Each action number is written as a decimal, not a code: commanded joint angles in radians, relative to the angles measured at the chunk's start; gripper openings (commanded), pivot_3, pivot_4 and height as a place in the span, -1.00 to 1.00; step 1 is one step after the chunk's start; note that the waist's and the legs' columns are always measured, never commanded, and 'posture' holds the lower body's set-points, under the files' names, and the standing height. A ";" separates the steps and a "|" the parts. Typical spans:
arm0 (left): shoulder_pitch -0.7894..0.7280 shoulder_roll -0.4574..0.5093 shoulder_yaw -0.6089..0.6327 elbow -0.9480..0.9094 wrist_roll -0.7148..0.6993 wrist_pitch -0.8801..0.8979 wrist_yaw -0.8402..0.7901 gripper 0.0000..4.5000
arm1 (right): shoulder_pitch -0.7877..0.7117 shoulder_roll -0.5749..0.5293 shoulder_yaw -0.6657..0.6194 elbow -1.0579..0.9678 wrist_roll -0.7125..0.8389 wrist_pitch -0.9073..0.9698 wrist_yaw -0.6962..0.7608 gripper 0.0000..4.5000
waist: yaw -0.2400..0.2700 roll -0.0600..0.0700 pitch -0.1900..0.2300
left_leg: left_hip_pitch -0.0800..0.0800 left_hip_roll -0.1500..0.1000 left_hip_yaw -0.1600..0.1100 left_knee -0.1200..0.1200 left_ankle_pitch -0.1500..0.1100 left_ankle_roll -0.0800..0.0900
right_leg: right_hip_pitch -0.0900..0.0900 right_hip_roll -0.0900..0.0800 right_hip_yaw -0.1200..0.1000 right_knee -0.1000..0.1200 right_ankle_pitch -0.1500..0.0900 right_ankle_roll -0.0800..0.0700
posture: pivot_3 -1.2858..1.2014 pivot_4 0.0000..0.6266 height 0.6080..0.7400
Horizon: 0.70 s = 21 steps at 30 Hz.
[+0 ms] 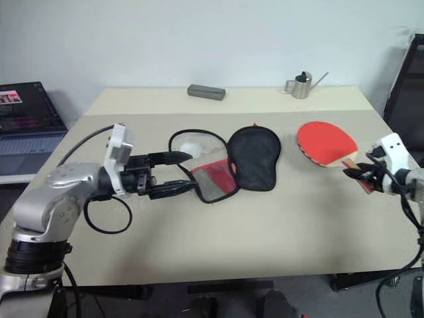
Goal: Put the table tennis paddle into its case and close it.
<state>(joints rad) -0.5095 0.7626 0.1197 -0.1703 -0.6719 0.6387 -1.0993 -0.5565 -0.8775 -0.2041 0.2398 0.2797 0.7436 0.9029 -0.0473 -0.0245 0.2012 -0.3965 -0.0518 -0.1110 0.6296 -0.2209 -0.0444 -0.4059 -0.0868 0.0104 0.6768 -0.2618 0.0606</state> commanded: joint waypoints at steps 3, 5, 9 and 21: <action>0.018 0.026 0.074 0.000 0.007 -0.037 0.025 1.00 | -0.089 0.153 -0.029 -0.174 0.044 0.189 -0.234 -0.50 | -0.001 -0.001 0.000 | 0.000 0.002 0.000 0.000 0.000 0.000 | 0.000 0.000 0.000 0.000 0.000 0.000 | 0.03 -0.52 1.00; 0.025 0.024 0.073 -0.007 0.005 -0.037 0.027 1.00 | -0.104 0.193 -0.026 -0.196 0.040 0.215 -0.276 -0.50 | 0.001 -0.001 0.000 | 0.000 0.007 0.001 0.000 0.000 0.000 | 0.000 0.000 0.000 0.000 0.000 0.000 | 0.03 -0.52 1.00; 0.039 0.018 0.075 -0.021 0.004 -0.041 0.037 1.00 | -0.145 0.356 -0.025 -0.260 0.054 0.322 -0.430 -0.50 | 0.006 -0.001 0.000 | -0.001 0.007 0.000 0.000 0.000 0.000 | -0.001 0.001 0.000 -0.001 0.000 0.000 | 0.03 -0.52 1.00; 0.037 0.018 0.069 -0.014 0.007 -0.069 0.034 1.00 | -0.293 0.824 -0.079 -0.304 0.062 0.475 -0.809 -0.50 | 0.002 -0.001 0.000 | -0.002 0.007 0.001 -0.001 0.000 0.000 | -0.004 0.001 0.000 0.002 0.001 -0.001 | 0.03 -0.52 1.00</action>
<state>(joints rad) -0.4561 0.7713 0.1658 -0.1616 -0.6617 0.5979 -1.0593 -0.8009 -0.0863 -0.2630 -0.0311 0.3347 1.2521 0.1401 -0.0456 -0.0251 0.2009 -0.3983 -0.0444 -0.1103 0.6289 -0.2211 -0.0442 -0.4105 -0.0853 0.0108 0.6786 -0.2611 0.0596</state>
